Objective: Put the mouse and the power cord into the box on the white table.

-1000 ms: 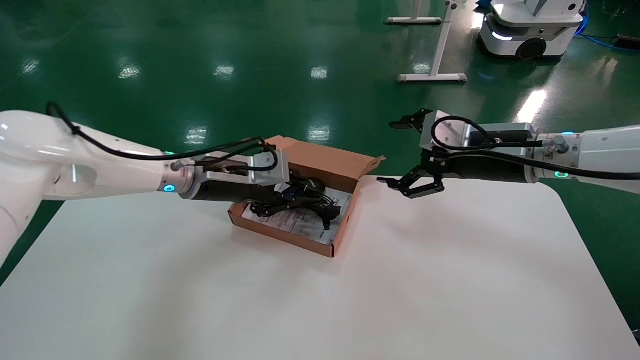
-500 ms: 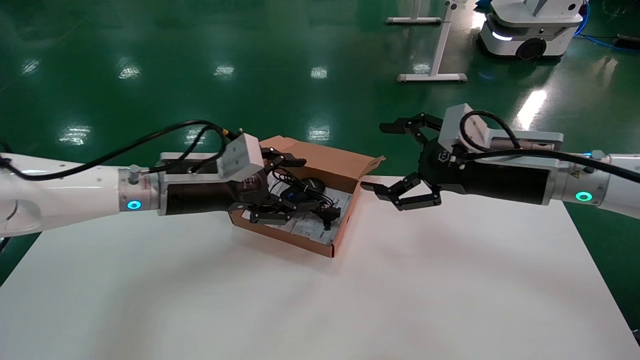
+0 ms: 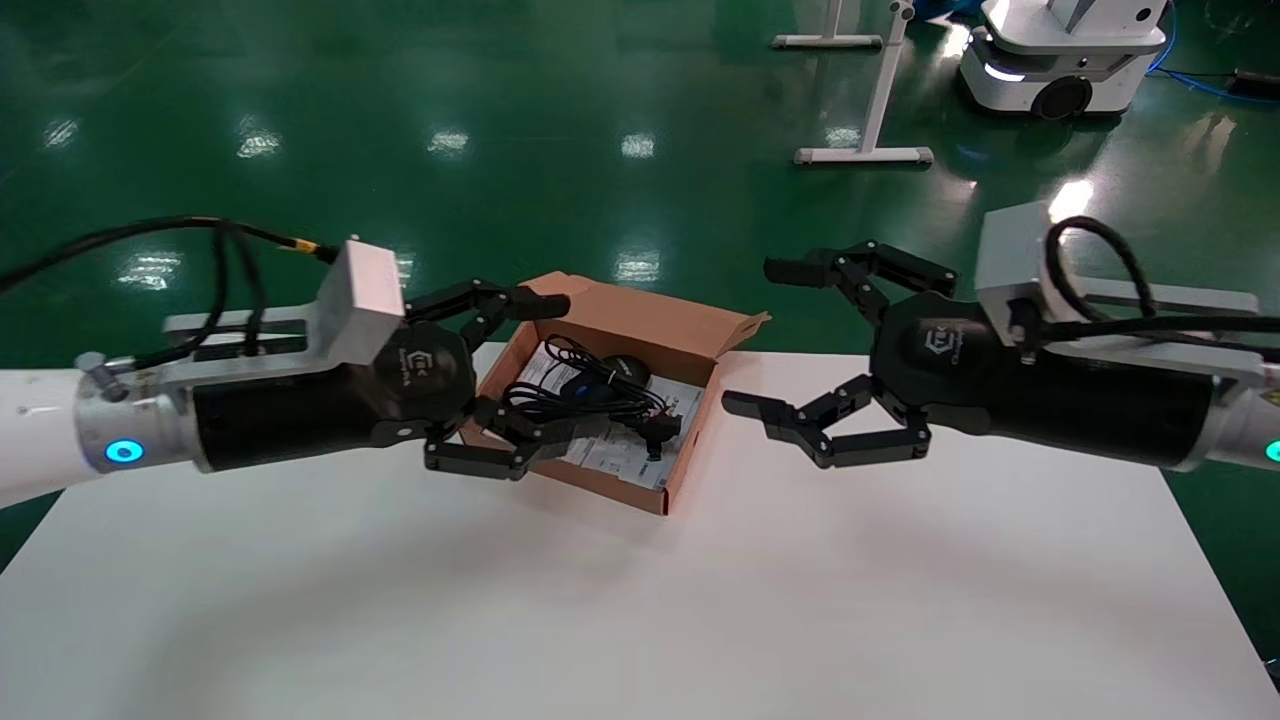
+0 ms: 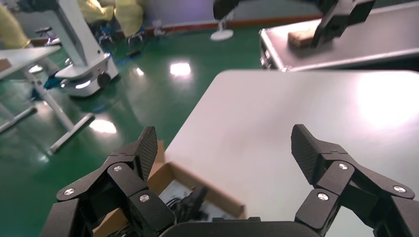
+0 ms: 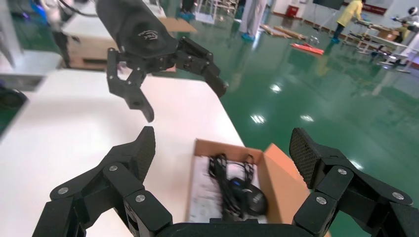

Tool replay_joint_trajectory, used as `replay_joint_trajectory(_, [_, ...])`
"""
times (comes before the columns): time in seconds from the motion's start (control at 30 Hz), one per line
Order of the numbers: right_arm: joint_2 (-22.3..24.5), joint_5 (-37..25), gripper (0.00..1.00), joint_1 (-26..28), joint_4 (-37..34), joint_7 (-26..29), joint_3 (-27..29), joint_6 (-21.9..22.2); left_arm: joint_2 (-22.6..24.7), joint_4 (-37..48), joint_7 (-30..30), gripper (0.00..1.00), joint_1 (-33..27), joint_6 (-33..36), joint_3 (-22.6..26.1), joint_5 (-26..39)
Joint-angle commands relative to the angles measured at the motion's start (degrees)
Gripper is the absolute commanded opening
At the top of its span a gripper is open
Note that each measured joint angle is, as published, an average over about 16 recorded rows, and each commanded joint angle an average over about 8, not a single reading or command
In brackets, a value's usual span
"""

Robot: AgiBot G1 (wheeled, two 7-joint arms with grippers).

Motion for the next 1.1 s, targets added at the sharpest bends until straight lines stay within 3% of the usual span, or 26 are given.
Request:
replay_joint_trajectory(0.03, [1.0, 0.6, 1.00, -1.4, 2.4, 1.9, 1.3, -0.5, -1.4, -2.3, -1.5, 1.00, 1.4, 0.8, -1.3, -1.3])
replay_joint_trajectory(0.7, [10.8, 6.7, 1.00, -14.6, 24.9, 19.5, 13.9, -5.1, -14.5, -23.8, -15.6, 1.00, 13.9, 8.3, -13.3, -13.6])
replay_joint_trajectory(1.1, [11.4, 7.3, 1.00, -15.5, 26.2, 20.3, 14.8, -5.5, -15.2, -25.0, -16.1, 1.00, 14.6, 8.7, -13.9, -14.3])
